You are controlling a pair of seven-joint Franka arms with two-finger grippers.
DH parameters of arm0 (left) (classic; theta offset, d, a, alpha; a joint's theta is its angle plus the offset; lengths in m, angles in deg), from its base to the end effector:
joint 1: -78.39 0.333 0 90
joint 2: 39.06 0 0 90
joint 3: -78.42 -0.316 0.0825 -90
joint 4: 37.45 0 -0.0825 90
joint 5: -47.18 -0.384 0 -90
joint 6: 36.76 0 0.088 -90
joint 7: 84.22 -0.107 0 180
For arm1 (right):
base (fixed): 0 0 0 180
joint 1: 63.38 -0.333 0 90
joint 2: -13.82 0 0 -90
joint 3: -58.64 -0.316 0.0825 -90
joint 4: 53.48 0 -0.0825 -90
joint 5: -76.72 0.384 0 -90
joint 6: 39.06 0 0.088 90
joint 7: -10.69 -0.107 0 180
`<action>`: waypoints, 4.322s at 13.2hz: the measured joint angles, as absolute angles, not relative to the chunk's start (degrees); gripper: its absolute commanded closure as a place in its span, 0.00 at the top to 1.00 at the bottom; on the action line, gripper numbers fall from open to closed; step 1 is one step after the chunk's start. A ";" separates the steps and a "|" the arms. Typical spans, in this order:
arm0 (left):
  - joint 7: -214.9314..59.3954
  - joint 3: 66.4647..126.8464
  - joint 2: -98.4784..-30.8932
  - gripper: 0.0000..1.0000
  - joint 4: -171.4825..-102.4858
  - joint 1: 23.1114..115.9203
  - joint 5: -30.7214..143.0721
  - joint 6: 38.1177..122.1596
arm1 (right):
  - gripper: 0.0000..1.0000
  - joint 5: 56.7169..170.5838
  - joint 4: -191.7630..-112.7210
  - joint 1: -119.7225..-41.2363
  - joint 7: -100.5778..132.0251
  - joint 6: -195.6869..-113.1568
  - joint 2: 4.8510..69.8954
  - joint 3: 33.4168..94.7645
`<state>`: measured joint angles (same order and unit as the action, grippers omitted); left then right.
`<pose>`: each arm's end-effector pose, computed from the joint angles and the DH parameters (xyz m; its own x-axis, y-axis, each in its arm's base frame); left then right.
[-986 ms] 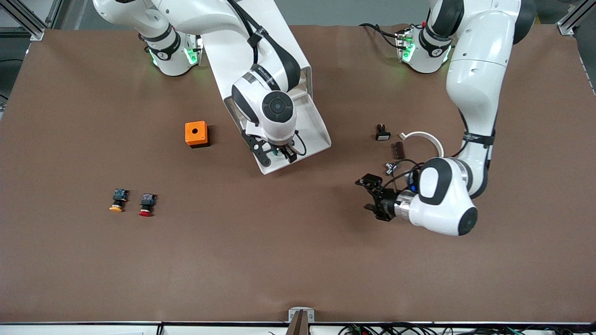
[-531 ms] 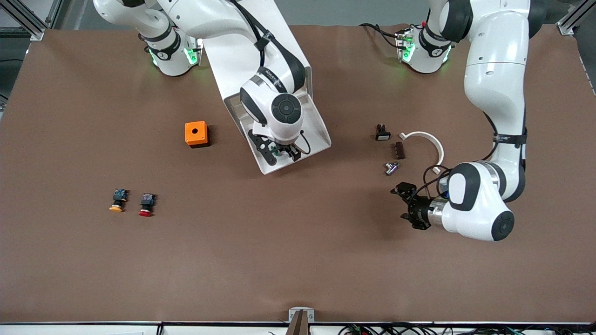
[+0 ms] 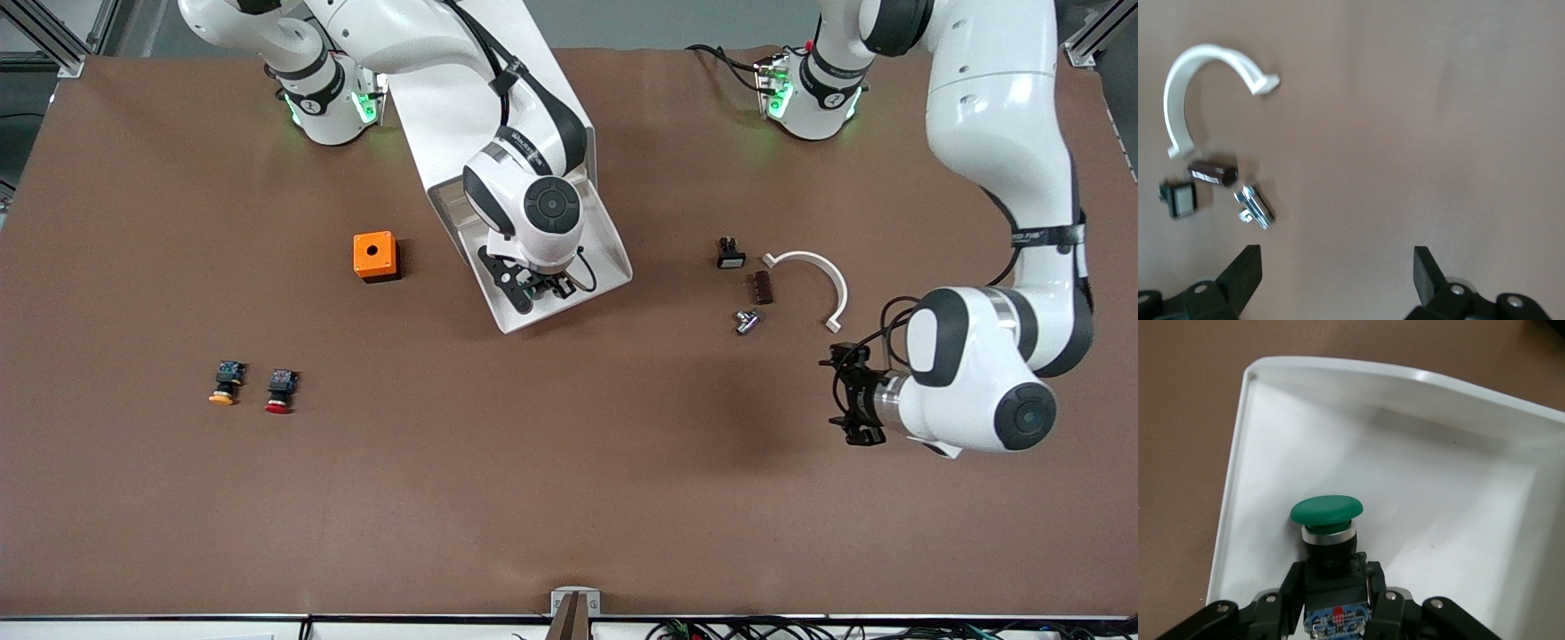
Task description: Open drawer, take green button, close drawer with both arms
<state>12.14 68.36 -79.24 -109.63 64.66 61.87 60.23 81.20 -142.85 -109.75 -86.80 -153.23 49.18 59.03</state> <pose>0.7047 -0.0984 0.3305 -0.0978 0.9906 -0.0956 0.9608 0.0689 -0.2685 0.4685 0.4926 0.2708 0.5893 -0.8072 -0.0357 -0.7889 -0.5843 0.1904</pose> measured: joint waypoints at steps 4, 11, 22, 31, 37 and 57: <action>-1.20 69.44 -76.07 1.00 -111.20 62.78 60.72 59.79 | 0.16 81.20 -134.86 -108.32 -84.22 -141.66 48.62 60.29; -10.17 74.09 -71.83 1.00 -120.86 59.07 58.81 66.44 | 0.16 80.00 -126.63 -88.46 -37.07 -128.75 43.91 61.20; -14.44 78.39 -71.50 1.00 -136.83 41.15 56.93 91.94 | 0.16 70.11 -133.47 -75.83 -0.40 -147.27 48.19 61.26; -15.02 81.31 -72.29 1.00 -138.05 33.97 56.75 92.58 | 0.16 74.29 -149.28 -73.03 -0.43 -165.99 51.28 61.26; -14.89 85.97 -72.31 1.00 -138.43 33.85 56.75 92.59 | 0.17 75.26 -151.59 -74.30 -8.24 -166.16 51.26 60.49; -7.62 89.57 -72.26 1.00 -138.48 34.15 56.75 92.97 | 1.00 71.36 -150.35 -75.77 -9.43 -152.36 36.86 59.01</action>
